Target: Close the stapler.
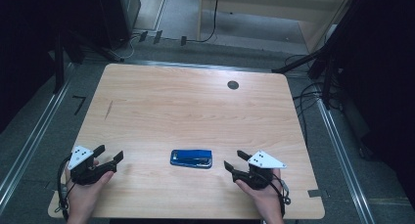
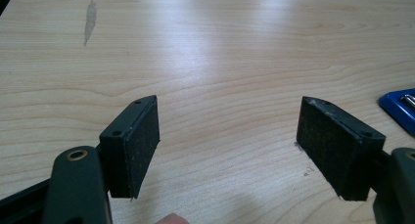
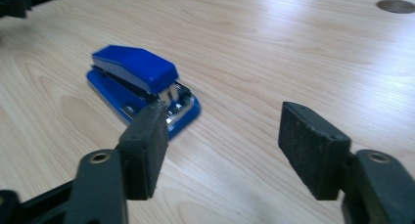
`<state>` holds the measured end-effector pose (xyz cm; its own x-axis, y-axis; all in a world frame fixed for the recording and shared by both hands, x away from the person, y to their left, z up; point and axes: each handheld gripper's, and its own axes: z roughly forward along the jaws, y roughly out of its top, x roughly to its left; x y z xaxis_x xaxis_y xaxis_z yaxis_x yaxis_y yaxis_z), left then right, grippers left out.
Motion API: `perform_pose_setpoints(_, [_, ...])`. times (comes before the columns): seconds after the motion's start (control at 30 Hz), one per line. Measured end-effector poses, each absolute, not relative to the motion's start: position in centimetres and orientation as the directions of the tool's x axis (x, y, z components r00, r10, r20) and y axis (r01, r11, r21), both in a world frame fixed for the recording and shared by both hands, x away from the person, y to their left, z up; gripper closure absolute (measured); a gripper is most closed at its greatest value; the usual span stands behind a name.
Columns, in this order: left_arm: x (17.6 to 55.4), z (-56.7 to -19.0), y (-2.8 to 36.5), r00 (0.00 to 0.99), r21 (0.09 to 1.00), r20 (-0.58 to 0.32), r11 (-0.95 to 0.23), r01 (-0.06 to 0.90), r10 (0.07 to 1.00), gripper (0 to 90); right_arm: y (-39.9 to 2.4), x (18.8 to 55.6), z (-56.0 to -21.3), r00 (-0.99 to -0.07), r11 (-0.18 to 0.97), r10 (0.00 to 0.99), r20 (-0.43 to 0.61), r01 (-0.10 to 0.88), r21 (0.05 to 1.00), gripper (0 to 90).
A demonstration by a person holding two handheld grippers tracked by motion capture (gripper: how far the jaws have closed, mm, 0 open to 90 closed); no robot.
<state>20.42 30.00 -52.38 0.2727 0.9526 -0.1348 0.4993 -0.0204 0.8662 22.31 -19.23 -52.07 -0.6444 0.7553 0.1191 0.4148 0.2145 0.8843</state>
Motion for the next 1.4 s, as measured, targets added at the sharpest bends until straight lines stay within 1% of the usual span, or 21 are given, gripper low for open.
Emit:
perform_pose_setpoints(0.17, [20.4, -52.4, 30.0, 0.274, 0.866, -0.132, -0.024, 0.5, 0.953, 24.4, -20.8, 22.2, -52.2, -0.607, 0.21, 0.787, 0.11, 0.431, 0.878, 23.3])
perform_pose_setpoints(0.23, [20.4, -52.4, 30.0, 0.274, 0.866, -0.131, -0.024, 0.499, 0.953, 24.4, -21.5, 22.2, -52.1, -0.586, 0.19, 0.802, 0.118, 0.437, 0.879, 17.8])
perform_pose_setpoints(0.4, [20.4, -52.4, 29.9, 0.274, 0.866, -0.132, -0.023, 0.499, 0.952, 24.4, -23.5, 22.3, -51.9, -0.529, 0.14, 0.838, 0.135, 0.448, 0.883, 11.2])
perform_pose_setpoints(0.43, [20.4, -52.4, 29.9, 0.274, 0.866, -0.132, -0.023, 0.499, 0.952, 24.4, -23.9, 22.3, -51.9, -0.519, 0.132, 0.844, 0.138, 0.45, 0.883, 9.0])
perform_pose_setpoints(0.5, [20.4, -52.4, 29.9, 0.275, 0.866, -0.133, -0.023, 0.499, 0.952, 24.4, -24.7, 22.3, -52.0, -0.501, 0.122, 0.853, 0.142, 0.458, 0.881, 1.7])
perform_pose_setpoints(0.53, [20.4, -52.4, 29.9, 0.276, 0.866, -0.133, -0.024, 0.499, 0.952, 24.4, -25.0, 22.3, -52.0, -0.495, 0.116, 0.857, 0.147, 0.462, 0.879, 0.0])
perform_pose_setpoints(0.8, [20.4, -52.4, 29.9, 0.279, 0.866, -0.133, -0.025, 0.499, 0.951, 23.9, -27.4, 22.0, -52.1, -0.451, 0.097, 0.882, 0.139, 0.461, 0.882, 0.0])
perform_pose_setpoints(1.4, [20.4, -52.4, 29.9, 0.269, 0.86, -0.132, -0.025, 0.509, 0.954, 16.1, -32.7, 20.9, -53.4, -0.339, 0.041, 0.929, 0.15, 0.496, 0.867, 0.0])
